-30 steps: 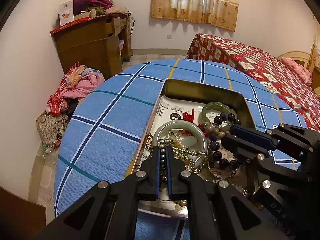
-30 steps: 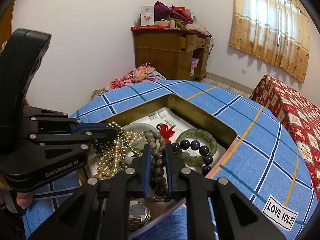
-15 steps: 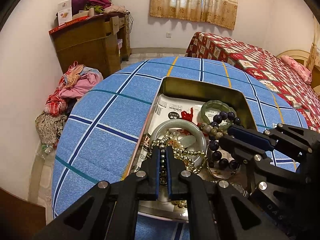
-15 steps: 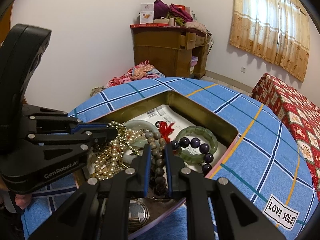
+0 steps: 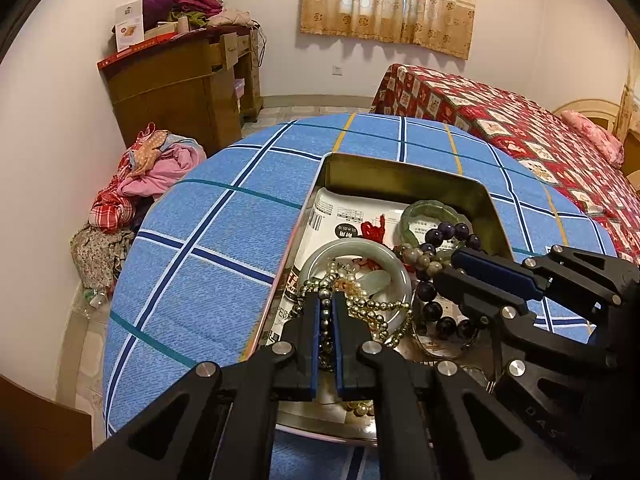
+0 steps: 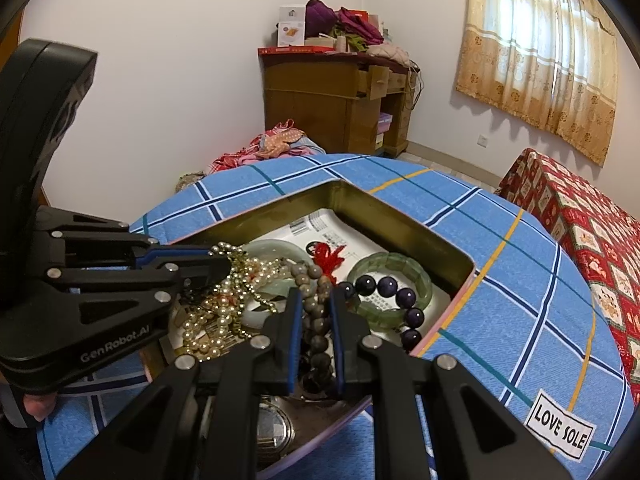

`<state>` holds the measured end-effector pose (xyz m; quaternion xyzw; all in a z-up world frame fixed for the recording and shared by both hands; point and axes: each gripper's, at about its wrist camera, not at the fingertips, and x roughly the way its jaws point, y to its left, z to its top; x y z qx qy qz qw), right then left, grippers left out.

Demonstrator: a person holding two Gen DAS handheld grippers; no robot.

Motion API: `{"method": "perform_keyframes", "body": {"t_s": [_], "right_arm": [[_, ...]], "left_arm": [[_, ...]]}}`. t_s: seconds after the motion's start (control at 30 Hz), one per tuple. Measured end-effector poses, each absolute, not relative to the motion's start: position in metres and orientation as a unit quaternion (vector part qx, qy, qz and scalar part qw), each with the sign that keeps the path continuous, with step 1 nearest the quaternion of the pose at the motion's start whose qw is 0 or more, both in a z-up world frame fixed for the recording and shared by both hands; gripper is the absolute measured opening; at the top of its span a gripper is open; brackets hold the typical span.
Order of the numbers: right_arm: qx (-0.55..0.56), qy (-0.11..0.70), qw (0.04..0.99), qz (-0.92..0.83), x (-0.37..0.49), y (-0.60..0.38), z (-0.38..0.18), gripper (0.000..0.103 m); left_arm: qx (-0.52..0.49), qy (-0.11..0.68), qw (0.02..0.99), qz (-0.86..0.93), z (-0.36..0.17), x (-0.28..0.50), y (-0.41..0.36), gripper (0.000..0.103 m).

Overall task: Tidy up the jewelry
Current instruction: 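Lower the brown bracelet and gold chain into the pink tin and open both tools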

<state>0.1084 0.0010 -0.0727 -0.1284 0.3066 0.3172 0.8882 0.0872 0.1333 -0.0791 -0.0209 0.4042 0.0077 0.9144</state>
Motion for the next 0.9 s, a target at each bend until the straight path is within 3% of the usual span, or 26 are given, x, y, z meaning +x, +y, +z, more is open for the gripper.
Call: {"method": "perform_keyframes", "body": {"t_s": [0.5,0.53,0.57,0.6,0.67,0.7,0.73,0.9], "right_arm": [[-0.122,0.31,0.892,0.304,0.112,-0.001,-0.073,0.019],[-0.117,0.311,0.895,0.299,0.112,-0.005,-0.071,0.038],[-0.109,0.308,0.896,0.299,0.111,-0.008,-0.068,0.063],[-0.101,0.301,0.9,0.299,0.108,-0.012,-0.064,0.07],[-0.101,0.29,0.907,0.289,0.102,-0.02,-0.056,0.071],[-0.095,0.288,0.909,0.285,0.099,-0.025,-0.051,0.071],[-0.086,0.287,0.911,0.284,0.097,-0.031,-0.046,0.071],[-0.073,0.27,0.92,0.274,0.081,-0.047,-0.03,0.077]], "left_arm": [[-0.017,0.403,0.915,0.016,-0.076,0.083,0.133,0.005],[-0.018,0.401,0.916,0.016,-0.073,0.08,0.133,0.006],[-0.019,0.397,0.917,0.016,-0.071,0.078,0.133,0.006],[-0.015,0.387,0.922,0.018,-0.064,0.072,0.132,0.01],[-0.011,0.373,0.927,0.034,-0.054,0.063,0.133,0.036],[-0.012,0.368,0.929,0.04,-0.051,0.061,0.134,0.064],[-0.015,0.351,0.935,0.051,-0.043,0.052,0.134,0.078],[-0.027,0.327,0.943,0.053,-0.023,0.032,0.133,0.078]]}}
